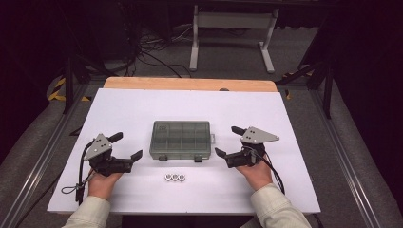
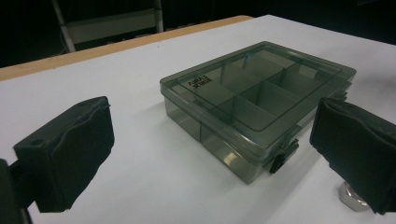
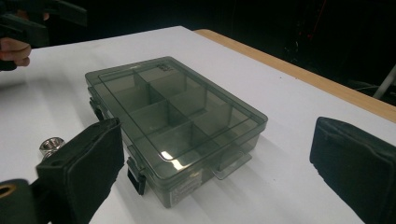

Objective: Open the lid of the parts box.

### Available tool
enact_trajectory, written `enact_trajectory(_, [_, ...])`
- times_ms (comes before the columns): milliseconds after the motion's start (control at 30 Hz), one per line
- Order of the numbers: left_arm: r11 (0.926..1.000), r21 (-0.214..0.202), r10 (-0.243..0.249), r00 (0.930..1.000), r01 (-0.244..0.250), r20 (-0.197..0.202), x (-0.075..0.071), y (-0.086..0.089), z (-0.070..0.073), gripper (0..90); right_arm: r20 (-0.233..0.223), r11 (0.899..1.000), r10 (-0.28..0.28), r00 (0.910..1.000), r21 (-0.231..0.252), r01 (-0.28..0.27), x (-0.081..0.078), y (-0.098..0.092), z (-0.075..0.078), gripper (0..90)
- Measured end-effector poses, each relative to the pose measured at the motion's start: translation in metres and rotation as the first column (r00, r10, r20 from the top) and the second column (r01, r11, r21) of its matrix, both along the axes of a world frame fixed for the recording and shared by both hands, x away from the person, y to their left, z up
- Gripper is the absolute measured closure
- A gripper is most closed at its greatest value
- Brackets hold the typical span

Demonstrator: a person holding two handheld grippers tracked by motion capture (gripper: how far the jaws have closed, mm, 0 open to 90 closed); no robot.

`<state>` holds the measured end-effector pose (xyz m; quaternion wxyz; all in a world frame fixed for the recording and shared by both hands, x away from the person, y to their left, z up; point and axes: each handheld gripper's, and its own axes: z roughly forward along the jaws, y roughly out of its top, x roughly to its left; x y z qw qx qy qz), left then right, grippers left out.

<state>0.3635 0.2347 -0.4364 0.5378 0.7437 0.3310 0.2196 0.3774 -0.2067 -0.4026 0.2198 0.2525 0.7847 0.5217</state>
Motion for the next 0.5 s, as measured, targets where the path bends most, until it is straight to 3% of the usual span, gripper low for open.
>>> enact_trajectory(233, [0.9997, -0.022, -0.011, 0.9999, 0.01, -0.009, 0.007, -0.007, -0.003, 2.4, -0.032, 0.999, 0.023, 0.9992, -0.029, -0.023, 0.007, 0.012, -0.01, 5.5])
enact_trajectory(500, [0.9966, 0.05, -0.062, 0.9969, 0.065, -0.048, 0.009, -0.018, -0.01, 2.3, -0.103, 0.996, 0.034, 0.9942, -0.076, -0.042, 0.009, 0.018, -0.02, 7.6])
